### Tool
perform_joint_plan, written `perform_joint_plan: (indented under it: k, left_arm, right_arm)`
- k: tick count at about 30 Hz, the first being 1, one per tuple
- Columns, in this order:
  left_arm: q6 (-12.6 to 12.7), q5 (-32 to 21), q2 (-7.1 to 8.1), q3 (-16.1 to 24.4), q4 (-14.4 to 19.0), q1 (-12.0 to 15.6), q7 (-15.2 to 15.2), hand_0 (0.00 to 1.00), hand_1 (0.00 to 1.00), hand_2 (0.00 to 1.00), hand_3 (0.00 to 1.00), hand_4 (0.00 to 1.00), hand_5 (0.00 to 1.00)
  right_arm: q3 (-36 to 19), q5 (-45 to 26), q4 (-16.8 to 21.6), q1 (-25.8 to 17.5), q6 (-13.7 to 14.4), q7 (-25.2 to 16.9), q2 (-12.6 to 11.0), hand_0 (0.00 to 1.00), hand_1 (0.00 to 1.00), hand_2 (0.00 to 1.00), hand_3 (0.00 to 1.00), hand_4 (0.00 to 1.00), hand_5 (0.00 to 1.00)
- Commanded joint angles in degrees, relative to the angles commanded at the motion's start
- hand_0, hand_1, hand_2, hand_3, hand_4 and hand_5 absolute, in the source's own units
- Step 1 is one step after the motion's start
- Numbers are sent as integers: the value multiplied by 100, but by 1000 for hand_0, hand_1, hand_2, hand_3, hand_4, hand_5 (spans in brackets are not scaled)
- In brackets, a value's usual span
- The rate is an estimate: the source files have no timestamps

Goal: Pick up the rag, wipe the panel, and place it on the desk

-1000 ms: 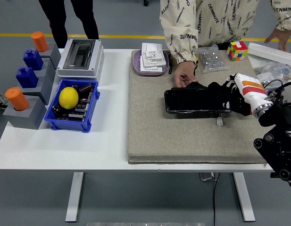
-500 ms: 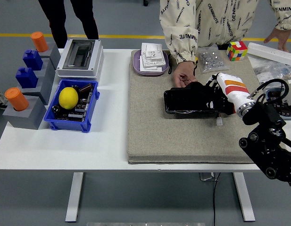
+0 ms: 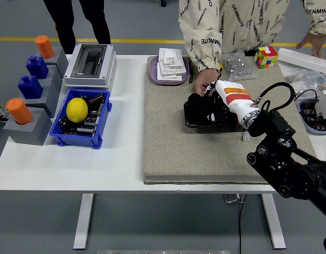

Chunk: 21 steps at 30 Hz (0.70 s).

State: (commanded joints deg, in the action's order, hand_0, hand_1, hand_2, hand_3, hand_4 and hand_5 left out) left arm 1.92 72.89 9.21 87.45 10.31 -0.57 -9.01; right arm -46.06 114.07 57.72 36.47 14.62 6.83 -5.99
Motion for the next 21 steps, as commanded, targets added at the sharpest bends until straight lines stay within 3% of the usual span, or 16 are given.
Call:
perform_joint_plan:
  k: [14,21]
  left_arm:
    - [0,0,24,-31,0,-6,-3,642,689,724,564,592,468]
    - [3,20,30,-14,0,25,-12,643,689,723,565,592,468]
  right_arm:
    - [386,-1,-3,260,-26,6,492,250,300,395,394,998,41]
    - [362,-10,-65,185,-38,7,417,249,300,395,394,998,41]
